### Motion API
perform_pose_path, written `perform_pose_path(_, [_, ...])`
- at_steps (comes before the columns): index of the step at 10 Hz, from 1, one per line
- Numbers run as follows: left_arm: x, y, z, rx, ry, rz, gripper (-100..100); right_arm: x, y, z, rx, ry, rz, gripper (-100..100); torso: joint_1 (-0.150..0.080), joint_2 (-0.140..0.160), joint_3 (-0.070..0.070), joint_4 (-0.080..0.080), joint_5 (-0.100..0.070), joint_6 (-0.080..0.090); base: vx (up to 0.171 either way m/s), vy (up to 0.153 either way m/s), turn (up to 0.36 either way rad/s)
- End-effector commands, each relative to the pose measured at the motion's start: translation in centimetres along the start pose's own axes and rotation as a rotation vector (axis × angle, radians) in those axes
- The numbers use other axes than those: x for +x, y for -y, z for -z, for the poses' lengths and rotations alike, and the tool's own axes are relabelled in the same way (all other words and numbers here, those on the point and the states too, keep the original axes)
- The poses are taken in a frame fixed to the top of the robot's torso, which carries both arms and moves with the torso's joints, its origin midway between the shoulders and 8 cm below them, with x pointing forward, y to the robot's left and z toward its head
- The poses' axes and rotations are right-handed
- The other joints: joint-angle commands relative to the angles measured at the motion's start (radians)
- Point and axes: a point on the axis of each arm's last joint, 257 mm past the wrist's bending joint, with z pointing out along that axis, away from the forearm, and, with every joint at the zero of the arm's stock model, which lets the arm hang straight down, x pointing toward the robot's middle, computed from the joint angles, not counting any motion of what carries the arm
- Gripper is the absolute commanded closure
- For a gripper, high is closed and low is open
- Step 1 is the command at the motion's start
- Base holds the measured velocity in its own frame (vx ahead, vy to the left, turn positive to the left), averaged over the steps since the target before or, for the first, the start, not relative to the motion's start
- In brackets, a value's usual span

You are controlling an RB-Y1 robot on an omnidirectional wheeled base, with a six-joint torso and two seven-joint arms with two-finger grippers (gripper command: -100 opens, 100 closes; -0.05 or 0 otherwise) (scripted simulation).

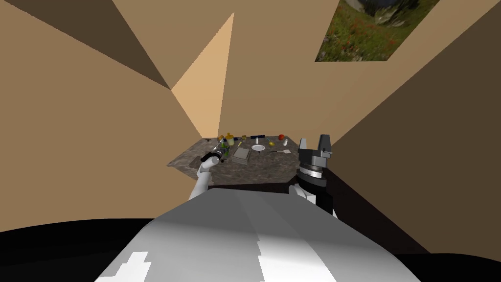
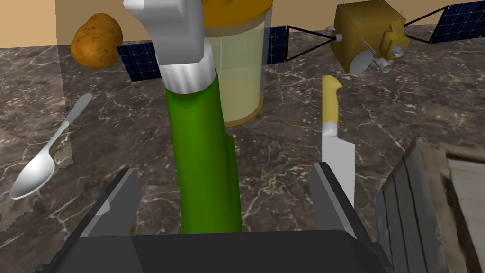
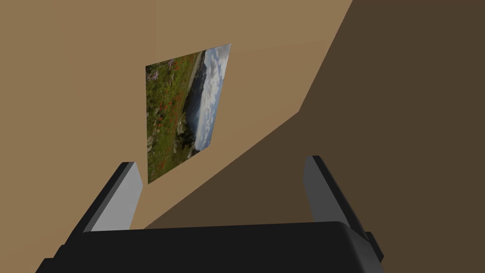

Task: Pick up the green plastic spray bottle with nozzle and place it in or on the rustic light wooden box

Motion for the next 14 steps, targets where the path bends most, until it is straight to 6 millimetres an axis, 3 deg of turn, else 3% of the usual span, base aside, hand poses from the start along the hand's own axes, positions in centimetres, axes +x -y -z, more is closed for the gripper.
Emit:
perform_pose_path(1, [0.4, 2.1, -0.5, 0.030, -0.002, 0.008, -100, 0.0, 0.0, 0.0, 0.000, 0.000, 0.000, 0, 0.000, 0.000, 0.000, 0.000, 0.000, 0.000, -0.058, -0.030, -0.170])
perform_pose_path(4, [0.9, 6.1, -1.2, 0.087, -0.008, 0.028, -100, 0.0, 0.0, 0.0, 0.000, 0.000, 0.000, 0, 0.000, 0.000, 0.000, 0.000, 0.000, 0.000, -0.060, -0.029, -0.184])
perform_pose_path(5, [0.7, 5.2, -1.4, 0.075, -0.006, 0.023, -100, 0.0, 0.0, 0.0, 0.000, 0.000, 0.000, 0, 0.000, 0.000, 0.000, 0.000, 0.000, 0.000, -0.019, -0.013, -0.029])
perform_pose_path(6, [0.7, 5.4, -1.4, 0.077, -0.007, 0.023, 100, 0.0, 0.0, 0.0, 0.000, 0.000, 0.000, 0, 0.001, -0.002, -0.001, 0.000, 0.000, -0.001, 0.000, 0.000, 0.000])
perform_pose_path(10, [0.7, 5.4, -1.4, 0.078, -0.008, 0.023, 100, 0.0, 0.0, 0.0, 0.000, 0.000, 0.000, 0, 0.002, -0.004, -0.002, -0.001, 0.001, 0.000, 0.000, 0.001, 0.003])
perform_pose_path(11, [0.7, 5.4, -1.4, 0.078, -0.008, 0.023, 0, 0.0, 0.0, 0.0, 0.000, 0.000, 0.000, 0, 0.002, -0.004, -0.002, -0.001, 0.001, 0.000, 0.000, 0.000, 0.000])
perform_pose_path(12, [0.7, 4.8, -1.0, 0.068, -0.006, 0.020, 100, 0.0, 0.0, 0.0, 0.000, 0.000, 0.000, 0, 0.002, -0.004, -0.002, -0.001, 0.001, 0.000, 0.011, 0.011, 0.117])
perform_pose_path(14, [0.4, 2.1, -0.5, 0.030, -0.002, 0.008, 100, 0.0, 0.0, 0.0, 0.000, 0.000, 0.000, 0, 0.004, -0.005, -0.002, -0.001, 0.001, -0.002, 0.049, 0.030, 0.206])
